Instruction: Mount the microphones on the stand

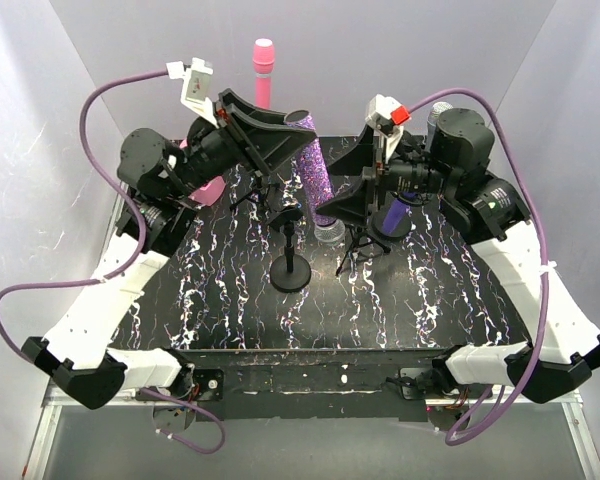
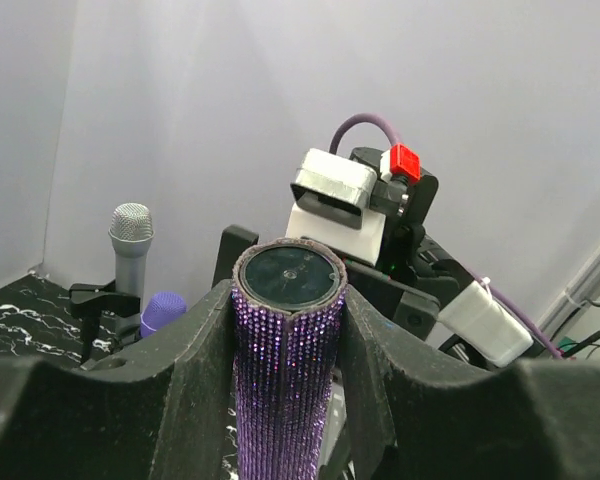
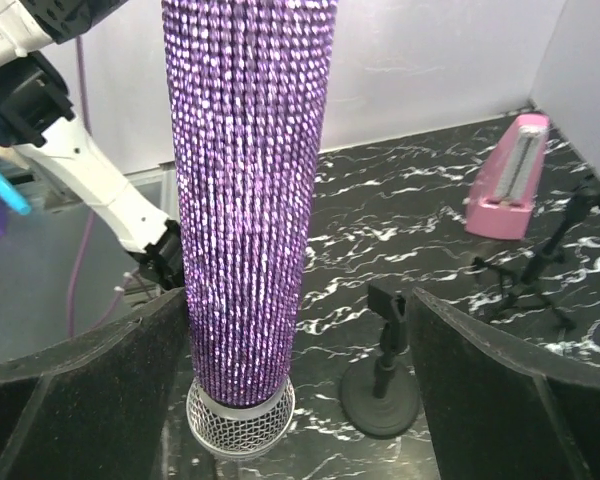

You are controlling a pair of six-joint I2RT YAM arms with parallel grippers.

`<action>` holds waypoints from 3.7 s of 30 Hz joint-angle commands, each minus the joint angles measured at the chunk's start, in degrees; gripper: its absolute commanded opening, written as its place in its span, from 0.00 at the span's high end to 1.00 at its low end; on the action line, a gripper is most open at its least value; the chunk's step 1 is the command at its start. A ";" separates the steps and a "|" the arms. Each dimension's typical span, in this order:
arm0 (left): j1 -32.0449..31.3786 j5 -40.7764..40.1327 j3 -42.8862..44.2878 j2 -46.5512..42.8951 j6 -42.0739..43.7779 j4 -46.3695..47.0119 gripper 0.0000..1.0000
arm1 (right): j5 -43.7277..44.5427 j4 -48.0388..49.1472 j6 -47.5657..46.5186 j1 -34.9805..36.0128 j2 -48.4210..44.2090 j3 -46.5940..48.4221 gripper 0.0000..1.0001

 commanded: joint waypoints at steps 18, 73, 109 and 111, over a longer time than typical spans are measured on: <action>-6.60 -6.75 -11.23 -9.52 3.17 3.22 0.02 | -3.49 -10.39 -12.33 -1.30 -9.22 -5.34 0.99; -34.03 -20.09 -29.16 -5.67 -6.16 -12.79 1.00 | 7.60 -10.19 -104.70 -0.86 -56.32 -44.87 0.06; -34.82 -27.40 -40.59 -2.86 24.35 22.99 1.00 | 23.06 13.80 30.76 -3.33 -30.23 -28.70 0.24; -34.82 -27.40 -40.86 -2.77 24.17 22.99 1.00 | 21.93 15.03 29.18 -3.33 -30.06 -28.96 0.28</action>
